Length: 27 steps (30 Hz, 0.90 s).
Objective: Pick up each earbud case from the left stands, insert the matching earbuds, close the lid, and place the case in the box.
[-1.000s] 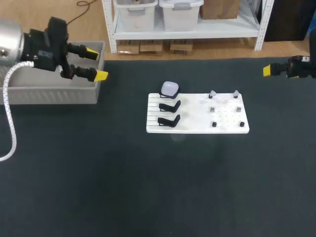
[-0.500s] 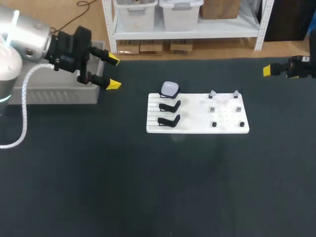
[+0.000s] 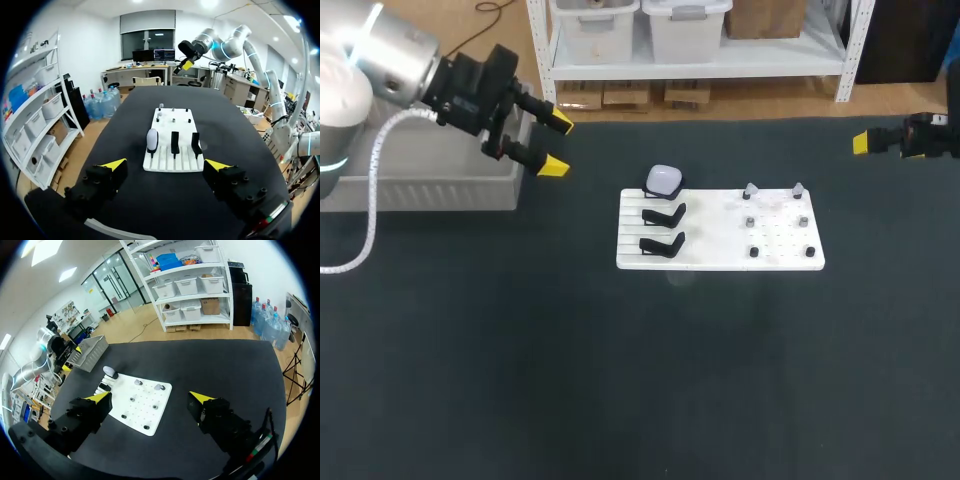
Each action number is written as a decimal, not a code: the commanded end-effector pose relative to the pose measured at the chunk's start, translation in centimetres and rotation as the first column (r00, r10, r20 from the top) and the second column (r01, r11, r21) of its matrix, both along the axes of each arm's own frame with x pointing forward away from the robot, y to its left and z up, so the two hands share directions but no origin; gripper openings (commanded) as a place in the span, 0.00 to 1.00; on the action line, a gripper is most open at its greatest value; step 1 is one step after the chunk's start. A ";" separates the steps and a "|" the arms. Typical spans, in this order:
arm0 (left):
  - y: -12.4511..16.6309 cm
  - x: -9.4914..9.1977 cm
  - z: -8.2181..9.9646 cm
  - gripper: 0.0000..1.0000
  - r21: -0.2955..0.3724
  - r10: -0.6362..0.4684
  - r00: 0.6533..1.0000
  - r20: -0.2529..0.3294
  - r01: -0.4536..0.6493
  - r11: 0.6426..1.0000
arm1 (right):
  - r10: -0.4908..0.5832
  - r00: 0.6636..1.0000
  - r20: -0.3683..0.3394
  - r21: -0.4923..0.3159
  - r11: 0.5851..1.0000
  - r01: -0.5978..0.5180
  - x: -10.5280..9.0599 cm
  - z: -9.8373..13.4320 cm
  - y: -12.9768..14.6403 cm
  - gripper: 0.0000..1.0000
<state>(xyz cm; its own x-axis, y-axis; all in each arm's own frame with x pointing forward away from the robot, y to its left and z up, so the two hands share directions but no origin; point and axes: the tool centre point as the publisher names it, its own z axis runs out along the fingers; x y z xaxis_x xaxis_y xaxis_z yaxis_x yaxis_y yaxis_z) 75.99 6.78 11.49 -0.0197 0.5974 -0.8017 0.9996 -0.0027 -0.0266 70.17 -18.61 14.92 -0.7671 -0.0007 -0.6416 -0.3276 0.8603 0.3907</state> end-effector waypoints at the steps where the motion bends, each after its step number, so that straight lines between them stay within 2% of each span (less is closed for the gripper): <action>1: -0.1 0.2 -0.2 1.00 0.010 -0.018 1.000 0.003 0.018 1.000 | -0.001 1.000 0.000 -0.002 1.000 0.001 0.0 0.0 0.0 1.00; 2: -0.4 0.1 -0.8 1.00 0.035 -0.020 0.999 0.028 0.019 0.999 | -0.001 1.000 0.000 -0.002 1.000 0.001 0.0 0.0 0.0 1.00; 8: -2.0 1.4 -2.5 1.00 0.023 -0.005 1.000 0.028 0.004 1.000 | -0.001 1.000 0.000 -0.002 1.000 0.001 0.0 0.0 0.0 1.00; 13: -3.2 2.8 -3.1 1.00 -0.010 -0.002 1.000 0.026 0.002 1.000 | -0.001 1.000 0.000 -0.002 1.000 0.001 0.0 0.0 0.0 1.00; 18: -4.2 3.7 -4.7 1.00 -0.045 -0.003 1.000 0.000 0.003 0.999 | -0.001 1.000 0.000 -0.002 1.000 0.001 0.0 0.0 0.0 1.00; 27: -5.9 3.5 -6.6 1.00 -0.105 -0.005 1.000 -0.012 0.004 0.994 | -0.001 1.000 0.000 -0.002 1.000 0.001 0.0 0.0 0.0 1.00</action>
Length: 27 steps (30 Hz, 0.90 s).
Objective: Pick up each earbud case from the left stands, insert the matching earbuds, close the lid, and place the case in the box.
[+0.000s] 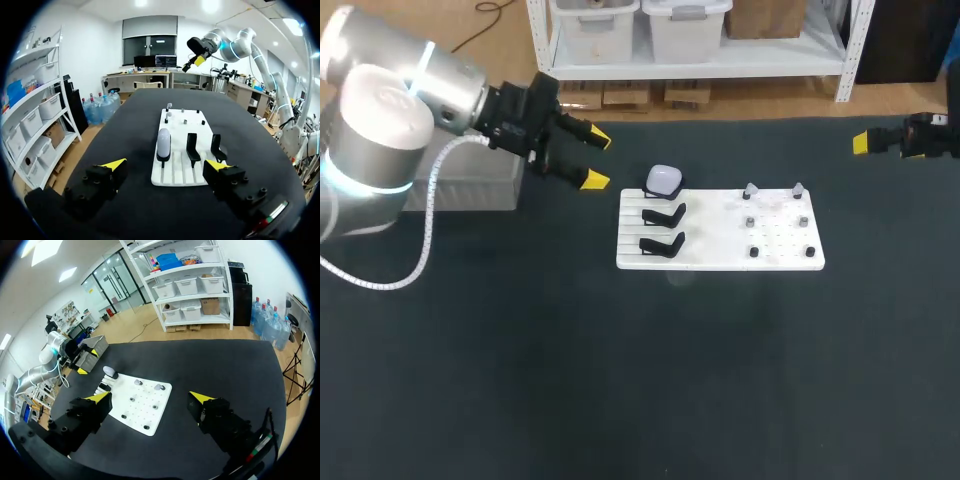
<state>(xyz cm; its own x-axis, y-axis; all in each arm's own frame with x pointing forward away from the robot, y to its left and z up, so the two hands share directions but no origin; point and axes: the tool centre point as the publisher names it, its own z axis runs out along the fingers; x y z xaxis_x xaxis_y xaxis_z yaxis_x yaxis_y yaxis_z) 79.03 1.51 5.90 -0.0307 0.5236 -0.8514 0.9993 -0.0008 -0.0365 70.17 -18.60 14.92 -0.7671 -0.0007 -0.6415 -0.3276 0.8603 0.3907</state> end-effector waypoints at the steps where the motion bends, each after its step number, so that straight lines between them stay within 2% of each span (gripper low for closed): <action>1: -0.8 0.5 -1.2 1.00 -0.018 -0.010 1.000 -0.001 0.010 1.000 | -0.001 1.000 0.000 -0.002 1.000 0.001 0.0 0.0 0.0 1.00; 11: -3.0 -0.4 -2.7 1.00 -0.042 -0.017 1.000 -0.013 0.016 0.999 | -0.001 1.000 0.000 -0.002 1.000 0.001 0.0 0.0 0.0 1.00; 25: -4.9 -0.2 -4.2 1.00 -0.069 0.010 1.000 -0.019 -0.012 0.998 | -0.001 1.000 0.000 -0.002 1.000 0.001 0.0 0.0 0.0 1.00; 27: -5.1 0.0 -4.4 0.96 -0.077 0.016 1.000 -0.025 -0.018 0.997 | -0.001 1.000 0.000 -0.002 1.000 0.001 0.0 0.0 0.0 1.00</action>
<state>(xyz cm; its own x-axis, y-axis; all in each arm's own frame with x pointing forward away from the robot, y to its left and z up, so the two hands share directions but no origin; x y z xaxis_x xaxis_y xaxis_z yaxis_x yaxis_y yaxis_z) 78.79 -3.26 2.07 -0.0615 0.4643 -0.8835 0.9979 0.0106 -0.0639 70.17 -18.60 14.92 -0.7671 -0.0007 -0.6415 -0.3276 0.8603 0.3907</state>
